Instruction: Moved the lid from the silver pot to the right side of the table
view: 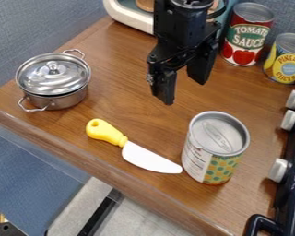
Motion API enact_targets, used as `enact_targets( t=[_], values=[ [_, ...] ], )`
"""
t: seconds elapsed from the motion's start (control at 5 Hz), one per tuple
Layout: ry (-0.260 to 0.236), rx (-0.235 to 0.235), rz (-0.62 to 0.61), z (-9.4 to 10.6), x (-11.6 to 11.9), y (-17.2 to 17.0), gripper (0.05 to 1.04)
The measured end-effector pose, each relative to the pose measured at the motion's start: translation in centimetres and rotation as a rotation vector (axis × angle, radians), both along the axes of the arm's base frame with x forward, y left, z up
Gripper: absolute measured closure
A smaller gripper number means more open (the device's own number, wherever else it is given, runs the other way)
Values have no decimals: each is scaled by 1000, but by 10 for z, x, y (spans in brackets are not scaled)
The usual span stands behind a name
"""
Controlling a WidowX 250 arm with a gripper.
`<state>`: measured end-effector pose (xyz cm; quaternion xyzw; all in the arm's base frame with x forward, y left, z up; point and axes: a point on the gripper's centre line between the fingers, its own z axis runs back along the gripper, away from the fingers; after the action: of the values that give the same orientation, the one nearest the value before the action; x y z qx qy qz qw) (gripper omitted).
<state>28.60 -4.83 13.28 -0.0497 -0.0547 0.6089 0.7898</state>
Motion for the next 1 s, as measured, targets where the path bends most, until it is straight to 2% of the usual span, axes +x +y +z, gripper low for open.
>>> enact_targets(
  t=[0.2,0.4,0.6,1.0],
  values=[
    [24,4,-1,-6,-1,0,83],
    [47,9,39,-6,-2,19,83],
    [24,10,167,-1,-10,59,82],
    [37,86,429,-8,-28,140,83]
  ],
)
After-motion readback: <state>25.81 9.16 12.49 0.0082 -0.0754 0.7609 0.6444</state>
